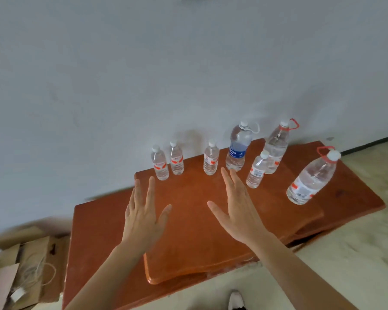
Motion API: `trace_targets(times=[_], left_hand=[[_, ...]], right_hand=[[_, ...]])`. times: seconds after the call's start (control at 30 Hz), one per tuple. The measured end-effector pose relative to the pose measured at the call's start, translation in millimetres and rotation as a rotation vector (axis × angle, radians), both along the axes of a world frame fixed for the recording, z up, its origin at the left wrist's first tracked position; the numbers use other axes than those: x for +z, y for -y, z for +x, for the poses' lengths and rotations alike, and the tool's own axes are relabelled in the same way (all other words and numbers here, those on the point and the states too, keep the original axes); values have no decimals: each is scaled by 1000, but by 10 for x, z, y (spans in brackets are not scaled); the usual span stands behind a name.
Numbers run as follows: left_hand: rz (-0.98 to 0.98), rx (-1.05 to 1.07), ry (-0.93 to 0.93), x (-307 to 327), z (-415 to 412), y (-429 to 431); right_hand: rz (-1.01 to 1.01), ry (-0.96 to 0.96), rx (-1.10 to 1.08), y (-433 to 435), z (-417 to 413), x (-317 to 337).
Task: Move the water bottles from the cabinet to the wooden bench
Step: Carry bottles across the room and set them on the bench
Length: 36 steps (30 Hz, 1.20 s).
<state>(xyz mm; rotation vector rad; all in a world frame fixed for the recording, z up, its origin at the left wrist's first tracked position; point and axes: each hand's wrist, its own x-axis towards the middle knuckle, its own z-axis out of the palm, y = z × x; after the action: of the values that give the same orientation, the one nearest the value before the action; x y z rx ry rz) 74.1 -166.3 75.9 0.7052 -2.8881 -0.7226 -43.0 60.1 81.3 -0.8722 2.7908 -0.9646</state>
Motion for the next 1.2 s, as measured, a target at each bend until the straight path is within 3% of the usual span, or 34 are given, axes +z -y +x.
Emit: trace_targets(times=[0.2, 0.43, 0.57, 0.73, 0.87, 0.97, 1.2], left_hand=[[264, 193, -73, -735, -825, 348], [483, 450, -89, -1811, -1655, 817], [574, 463, -179, -1839, -2023, 1125], [686, 362, -148, -2135, -2284, 1549], [653, 306, -103, -2117, -2416, 1666], [589, 363, -92, -2146, -2346, 1597], [438, 413, -136, -2186, -2114, 1195]], right_hand=[[-125, 226, 81, 726, -1067, -928], [-222, 505, 110, 1519, -1754, -2065], [-307, 509, 134, 1871, -2130, -2008], [-219, 618, 287, 2216, -2645, -2167], [-166, 538, 414, 2316, -2798, -2255], [-131, 433, 351, 2214, -2709, -2367], [-161, 390, 230, 1661, -2337, -2520]])
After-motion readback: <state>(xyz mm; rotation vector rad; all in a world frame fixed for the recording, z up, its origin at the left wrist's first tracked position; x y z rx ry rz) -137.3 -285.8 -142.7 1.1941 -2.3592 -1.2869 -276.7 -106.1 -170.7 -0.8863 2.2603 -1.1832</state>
